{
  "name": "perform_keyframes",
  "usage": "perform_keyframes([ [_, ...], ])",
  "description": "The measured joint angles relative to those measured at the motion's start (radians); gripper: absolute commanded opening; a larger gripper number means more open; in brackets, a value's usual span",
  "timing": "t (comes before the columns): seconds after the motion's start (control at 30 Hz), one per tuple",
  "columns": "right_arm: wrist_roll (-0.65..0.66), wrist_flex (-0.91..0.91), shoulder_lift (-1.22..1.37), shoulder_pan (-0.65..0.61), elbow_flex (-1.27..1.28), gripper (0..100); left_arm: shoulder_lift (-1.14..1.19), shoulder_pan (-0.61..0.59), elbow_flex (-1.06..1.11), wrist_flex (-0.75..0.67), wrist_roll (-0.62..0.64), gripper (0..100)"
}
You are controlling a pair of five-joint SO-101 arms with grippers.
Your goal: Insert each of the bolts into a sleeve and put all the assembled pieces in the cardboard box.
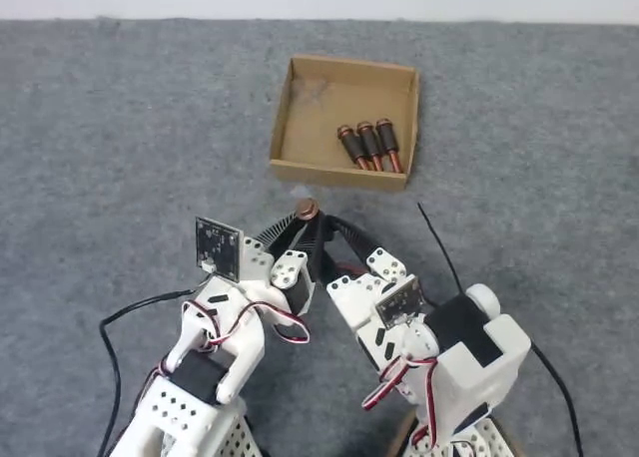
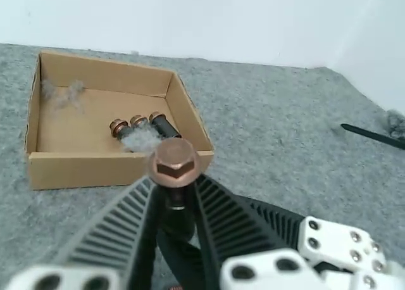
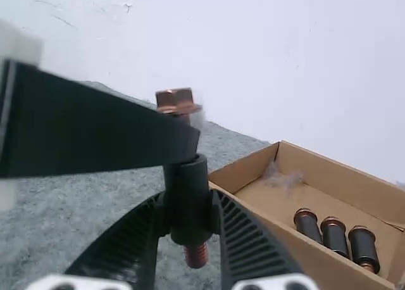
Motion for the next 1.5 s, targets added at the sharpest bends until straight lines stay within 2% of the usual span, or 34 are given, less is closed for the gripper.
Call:
perform_keyframes([
  [0.2, 0.0, 0.0, -0.002, 0.005, 0.0, 0.7, 0.0, 0.021, 0.0, -0.028, 0.0, 1],
  [0.33, 0.0, 0.0, -0.002, 0.008, 0.0, 0.7, 0.009, 0.029, -0.051, 0.005, 0.0, 1],
  [0.6, 0.0, 0.0, -0.002, 0.018, 0.0, 0.7, 0.285, 0.034, -0.207, -0.003, 0.0, 1],
  [0.73, 0.0, 0.0, 0.0, 0.029, 0.0, 0.7, 0.387, 0.035, -0.219, -0.041, 0.0, 1],
  [1.0, 0.0, 0.0, 0.0, 0.044, -0.003, 0.7, 0.388, 0.064, -0.215, -0.055, 0.0, 2],
  [1.2, 0.0, 0.0, 0.0, 0.046, -0.003, 0.7, 0.388, 0.066, -0.213, -0.058, 0.0, 15],
  [1.5, 0.0, 0.0, 0.0, 0.057, -0.003, 0.7, 0.388, 0.077, -0.212, -0.061, 0.0, 13],
])
